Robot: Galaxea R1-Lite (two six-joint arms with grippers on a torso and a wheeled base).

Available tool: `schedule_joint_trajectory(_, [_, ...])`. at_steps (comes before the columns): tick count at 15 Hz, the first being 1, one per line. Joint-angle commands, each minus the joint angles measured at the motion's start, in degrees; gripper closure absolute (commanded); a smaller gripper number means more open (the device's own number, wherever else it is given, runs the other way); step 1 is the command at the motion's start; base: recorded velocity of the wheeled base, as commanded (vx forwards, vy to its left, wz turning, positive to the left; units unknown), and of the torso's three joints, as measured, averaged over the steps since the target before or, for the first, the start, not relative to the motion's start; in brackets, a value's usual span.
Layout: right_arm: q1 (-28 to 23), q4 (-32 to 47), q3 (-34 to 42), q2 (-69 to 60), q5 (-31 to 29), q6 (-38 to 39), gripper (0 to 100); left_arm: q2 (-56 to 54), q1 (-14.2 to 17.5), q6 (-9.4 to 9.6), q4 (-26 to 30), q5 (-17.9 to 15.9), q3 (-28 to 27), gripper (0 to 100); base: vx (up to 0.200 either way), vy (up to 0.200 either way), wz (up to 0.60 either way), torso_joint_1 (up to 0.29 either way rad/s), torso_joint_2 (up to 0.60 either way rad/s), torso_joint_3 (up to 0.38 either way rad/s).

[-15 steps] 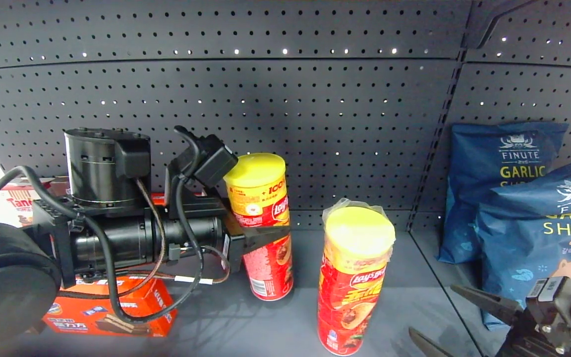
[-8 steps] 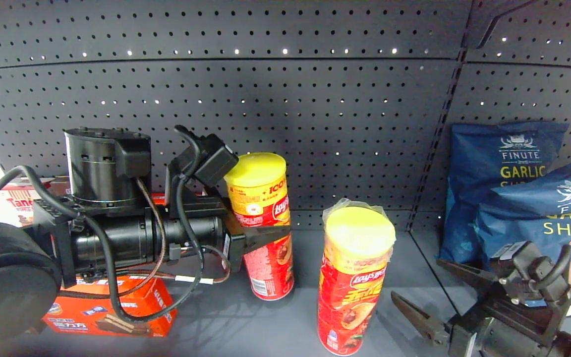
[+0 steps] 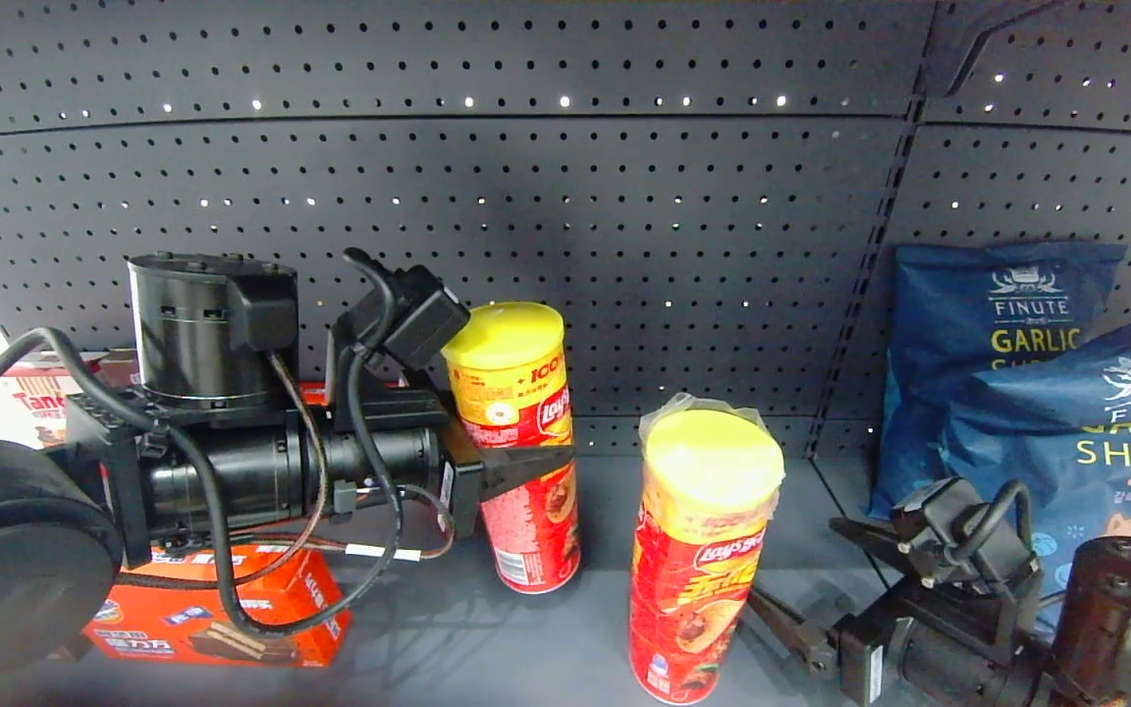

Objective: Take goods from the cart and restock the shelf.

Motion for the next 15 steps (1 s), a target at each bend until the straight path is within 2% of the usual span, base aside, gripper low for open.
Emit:
schedule_joint_trajectory(1, [0.38, -0.24, -0.31, 2.24, 0.01, -0.04, 0, 0.11, 0.05, 0.02, -0.01, -0.01, -0.01, 100, 0.0, 0.0, 0.0, 0.0, 0.0, 0.0])
schedule_joint_trajectory(15, [4.68, -0.68, -0.66, 2.59, 0.19, -1.27, 0, 0.02, 0.13, 0.02, -0.09, -0.01, 0.17, 100, 0.0, 0.0, 0.0, 0.0, 0.0, 0.0])
